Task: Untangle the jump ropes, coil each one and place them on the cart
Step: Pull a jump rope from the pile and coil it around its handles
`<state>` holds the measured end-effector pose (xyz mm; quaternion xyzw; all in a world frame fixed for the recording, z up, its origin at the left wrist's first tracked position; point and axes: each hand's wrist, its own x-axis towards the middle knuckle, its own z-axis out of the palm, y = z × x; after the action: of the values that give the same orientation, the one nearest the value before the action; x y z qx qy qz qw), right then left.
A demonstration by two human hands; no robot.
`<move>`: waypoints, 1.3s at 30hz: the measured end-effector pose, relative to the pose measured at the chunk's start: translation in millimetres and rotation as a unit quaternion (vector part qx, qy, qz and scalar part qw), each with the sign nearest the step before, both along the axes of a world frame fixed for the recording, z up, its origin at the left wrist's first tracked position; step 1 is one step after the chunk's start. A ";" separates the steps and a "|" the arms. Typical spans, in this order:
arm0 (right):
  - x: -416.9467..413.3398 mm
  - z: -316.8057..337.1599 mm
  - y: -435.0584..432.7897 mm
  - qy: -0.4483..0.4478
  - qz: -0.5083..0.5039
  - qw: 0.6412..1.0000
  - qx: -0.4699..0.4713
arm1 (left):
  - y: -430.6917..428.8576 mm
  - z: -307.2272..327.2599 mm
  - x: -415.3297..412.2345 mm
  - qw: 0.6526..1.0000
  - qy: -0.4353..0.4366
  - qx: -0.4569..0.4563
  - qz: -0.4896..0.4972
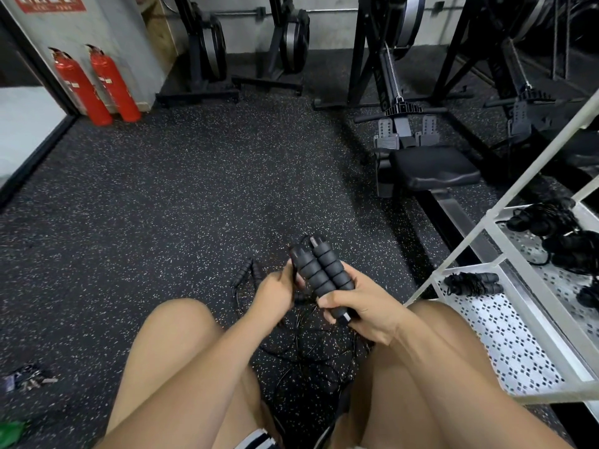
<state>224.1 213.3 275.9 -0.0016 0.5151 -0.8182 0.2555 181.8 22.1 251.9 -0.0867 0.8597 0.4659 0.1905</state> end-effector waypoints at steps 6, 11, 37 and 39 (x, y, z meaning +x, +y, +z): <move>6.7 -6.4 -8.6 0.018 -0.019 0.998 0.061 | 7.3 -12.6 7.8 0.994 0.018 -0.086 -0.064; 4.7 -1.8 -6.7 0.030 -0.026 0.999 0.024 | 5.5 -17.1 10.9 0.985 0.011 -0.126 -0.116; -0.4 -14.1 9.8 -0.011 0.397 0.852 0.342 | -25.1 11.3 9.9 0.981 0.045 0.066 -0.179; 2.7 -5.7 13.8 -0.015 0.422 0.877 0.229 | -25.6 12.3 8.8 0.979 0.042 0.098 -0.174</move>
<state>226.8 227.1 270.2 -0.1482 0.6347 -0.4921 0.5771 190.6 -3.5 264.2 0.1027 0.8192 0.5107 0.2399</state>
